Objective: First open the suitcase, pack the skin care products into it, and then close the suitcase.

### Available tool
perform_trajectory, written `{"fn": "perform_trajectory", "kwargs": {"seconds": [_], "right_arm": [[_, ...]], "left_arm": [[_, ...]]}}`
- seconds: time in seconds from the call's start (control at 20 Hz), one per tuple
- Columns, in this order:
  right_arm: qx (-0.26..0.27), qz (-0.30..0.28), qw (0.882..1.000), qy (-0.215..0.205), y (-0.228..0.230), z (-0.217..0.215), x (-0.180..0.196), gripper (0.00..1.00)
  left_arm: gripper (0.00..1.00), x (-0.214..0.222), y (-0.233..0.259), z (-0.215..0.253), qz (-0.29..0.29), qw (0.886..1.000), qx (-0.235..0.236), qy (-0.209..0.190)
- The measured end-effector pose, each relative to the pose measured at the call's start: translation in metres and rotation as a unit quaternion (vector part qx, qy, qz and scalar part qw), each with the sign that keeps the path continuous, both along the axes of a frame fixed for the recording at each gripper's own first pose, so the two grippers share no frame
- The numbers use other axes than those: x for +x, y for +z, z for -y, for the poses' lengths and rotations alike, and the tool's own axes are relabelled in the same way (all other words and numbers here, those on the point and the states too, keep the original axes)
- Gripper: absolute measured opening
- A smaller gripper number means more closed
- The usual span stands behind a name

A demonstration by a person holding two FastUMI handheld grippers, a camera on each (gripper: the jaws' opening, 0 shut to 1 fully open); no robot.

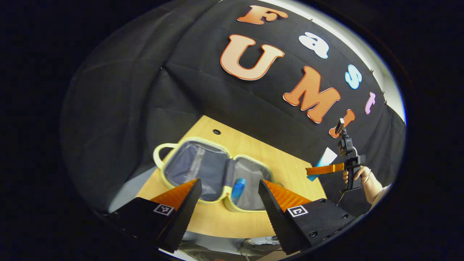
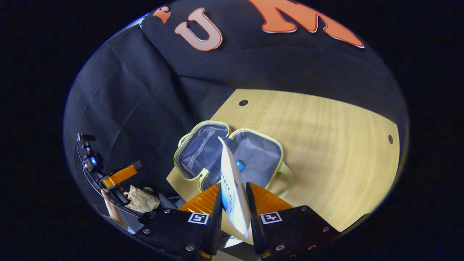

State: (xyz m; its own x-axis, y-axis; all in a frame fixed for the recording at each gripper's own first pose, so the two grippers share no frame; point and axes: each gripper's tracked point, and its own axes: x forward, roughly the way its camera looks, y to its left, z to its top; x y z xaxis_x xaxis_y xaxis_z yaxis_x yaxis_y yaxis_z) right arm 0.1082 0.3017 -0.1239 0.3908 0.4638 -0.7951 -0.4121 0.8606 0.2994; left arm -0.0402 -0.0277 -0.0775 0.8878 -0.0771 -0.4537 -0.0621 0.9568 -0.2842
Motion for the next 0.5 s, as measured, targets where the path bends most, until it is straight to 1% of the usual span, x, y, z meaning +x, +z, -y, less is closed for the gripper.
{"fn": "perform_trajectory", "kwargs": {"seconds": [0.05, 0.15, 0.2, 0.3, 0.35, 0.4, 0.45, 0.5], "right_arm": [[-0.006, -0.022, 1.0, -0.002, -0.011, -0.003, -0.003, 0.37], [-0.009, -0.077, 0.997, -0.009, -0.043, -0.016, -0.009, 0.37], [-0.011, -0.099, 0.995, -0.013, -0.062, -0.024, -0.012, 0.37], [-0.025, -0.127, 0.991, -0.02, -0.098, -0.031, -0.013, 0.37], [-0.029, -0.137, 0.99, -0.022, -0.111, -0.033, -0.015, 0.37], [-0.029, -0.147, 0.988, -0.025, -0.123, -0.038, -0.015, 0.37], [-0.028, -0.158, 0.986, -0.033, -0.133, -0.041, -0.015, 0.38], [-0.025, -0.171, 0.984, -0.045, -0.142, -0.045, -0.013, 0.38]], "left_arm": [[0.97, -0.018, 0.008, -0.013, 0.001, 1.0, 0.014, 0.009], [0.97, -0.035, 0.011, -0.026, 0.008, 0.999, 0.026, 0.027], [0.97, -0.038, 0.004, -0.028, 0.012, 0.999, 0.025, 0.036], [0.97, -0.052, -0.007, -0.037, 0.009, 0.999, 0.015, 0.05], [0.97, -0.058, -0.012, -0.042, 0.005, 0.998, 0.011, 0.056], [0.94, -0.064, -0.019, -0.048, -0.001, 0.998, 0.008, 0.064], [0.94, -0.069, -0.024, -0.053, -0.008, 0.997, 0.005, 0.072], [0.97, -0.074, -0.029, -0.059, -0.014, 0.997, 0.001, 0.08]]}}
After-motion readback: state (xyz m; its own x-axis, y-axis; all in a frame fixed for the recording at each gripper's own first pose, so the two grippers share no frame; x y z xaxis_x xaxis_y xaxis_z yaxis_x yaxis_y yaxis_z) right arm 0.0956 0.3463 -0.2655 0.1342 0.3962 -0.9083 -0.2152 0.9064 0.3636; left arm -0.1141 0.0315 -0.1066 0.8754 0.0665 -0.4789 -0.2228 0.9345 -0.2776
